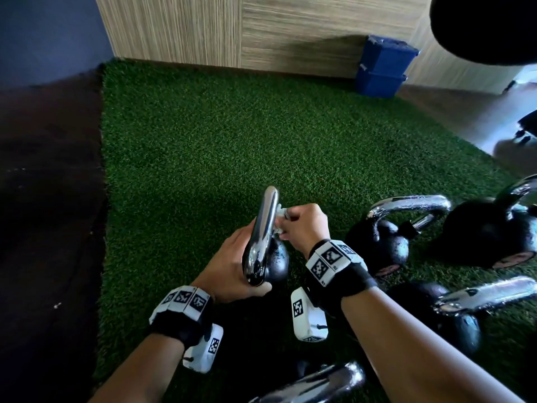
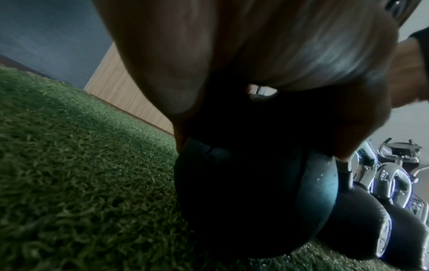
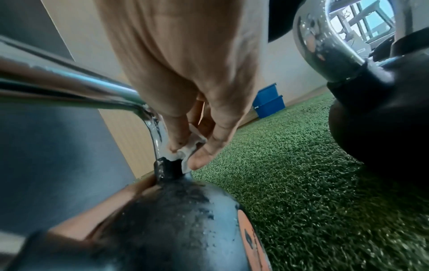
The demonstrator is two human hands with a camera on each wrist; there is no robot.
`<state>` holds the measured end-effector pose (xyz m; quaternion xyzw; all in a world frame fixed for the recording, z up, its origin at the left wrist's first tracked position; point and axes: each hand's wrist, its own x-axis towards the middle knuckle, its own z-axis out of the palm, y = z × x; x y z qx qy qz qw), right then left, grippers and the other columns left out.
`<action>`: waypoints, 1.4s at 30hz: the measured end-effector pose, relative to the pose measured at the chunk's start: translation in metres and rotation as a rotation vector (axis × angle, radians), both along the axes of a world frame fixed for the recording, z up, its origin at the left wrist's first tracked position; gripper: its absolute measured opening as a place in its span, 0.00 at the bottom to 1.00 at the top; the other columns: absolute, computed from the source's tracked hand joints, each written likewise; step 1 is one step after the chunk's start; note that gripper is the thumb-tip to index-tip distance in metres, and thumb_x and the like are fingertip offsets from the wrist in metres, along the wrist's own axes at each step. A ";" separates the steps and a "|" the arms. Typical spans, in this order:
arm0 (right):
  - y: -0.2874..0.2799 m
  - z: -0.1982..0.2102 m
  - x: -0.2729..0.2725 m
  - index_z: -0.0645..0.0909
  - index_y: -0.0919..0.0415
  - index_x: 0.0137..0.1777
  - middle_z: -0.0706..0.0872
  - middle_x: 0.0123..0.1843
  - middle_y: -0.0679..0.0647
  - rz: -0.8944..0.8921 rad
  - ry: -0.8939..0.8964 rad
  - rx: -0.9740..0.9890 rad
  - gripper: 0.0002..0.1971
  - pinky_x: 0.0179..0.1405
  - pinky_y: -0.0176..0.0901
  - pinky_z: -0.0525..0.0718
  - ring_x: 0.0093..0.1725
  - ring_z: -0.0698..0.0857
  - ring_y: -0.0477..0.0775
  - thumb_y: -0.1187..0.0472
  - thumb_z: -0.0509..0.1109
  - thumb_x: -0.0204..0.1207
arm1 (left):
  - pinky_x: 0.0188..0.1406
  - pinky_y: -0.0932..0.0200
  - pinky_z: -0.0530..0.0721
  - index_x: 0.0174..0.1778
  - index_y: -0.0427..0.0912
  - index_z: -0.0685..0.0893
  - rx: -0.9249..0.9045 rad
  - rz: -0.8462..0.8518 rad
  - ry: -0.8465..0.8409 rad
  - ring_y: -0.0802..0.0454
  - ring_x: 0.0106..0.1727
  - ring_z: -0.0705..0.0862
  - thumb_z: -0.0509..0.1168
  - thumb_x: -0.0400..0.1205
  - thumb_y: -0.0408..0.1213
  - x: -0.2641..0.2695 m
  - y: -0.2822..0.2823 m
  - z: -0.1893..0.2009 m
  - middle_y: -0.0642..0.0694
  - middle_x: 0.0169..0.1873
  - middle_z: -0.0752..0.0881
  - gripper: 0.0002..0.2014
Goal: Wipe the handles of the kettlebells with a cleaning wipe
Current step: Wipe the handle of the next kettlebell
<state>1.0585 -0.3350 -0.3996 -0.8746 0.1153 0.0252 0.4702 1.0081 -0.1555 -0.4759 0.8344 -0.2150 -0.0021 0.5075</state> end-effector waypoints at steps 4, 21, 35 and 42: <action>0.001 0.010 0.002 0.90 0.54 0.35 0.93 0.36 0.51 0.009 -0.164 -0.019 0.08 0.42 0.52 0.93 0.39 0.93 0.53 0.62 0.79 0.76 | 0.79 0.39 0.75 0.81 0.73 0.59 0.004 0.014 -0.001 0.57 0.80 0.73 0.85 0.62 0.50 -0.001 -0.001 0.003 0.61 0.76 0.74 0.56; -0.005 0.035 -0.013 0.89 0.72 0.56 0.89 0.49 0.59 0.311 -0.577 -0.038 0.11 0.43 0.25 0.83 0.42 0.84 0.46 0.77 0.75 0.74 | 0.76 0.42 0.79 0.71 0.71 0.68 0.089 0.030 0.121 0.52 0.73 0.80 0.82 0.58 0.58 0.011 0.002 0.005 0.53 0.68 0.81 0.45; -0.001 0.073 -0.030 0.94 0.56 0.44 0.93 0.40 0.45 0.615 -0.462 -0.195 0.11 0.41 0.26 0.85 0.37 0.89 0.35 0.58 0.88 0.63 | 0.65 0.80 0.73 0.79 0.43 0.74 -0.042 -0.055 0.256 0.76 0.69 0.78 0.87 0.66 0.34 0.027 0.006 0.016 0.59 0.69 0.83 0.45; -0.003 0.060 -0.031 0.91 0.66 0.41 0.93 0.36 0.53 0.588 -0.127 0.133 0.11 0.33 0.36 0.88 0.34 0.91 0.47 0.66 0.88 0.61 | 0.62 0.76 0.76 0.71 0.44 0.80 -0.056 -0.066 0.304 0.73 0.64 0.84 0.83 0.70 0.23 0.028 0.006 0.016 0.68 0.59 0.88 0.34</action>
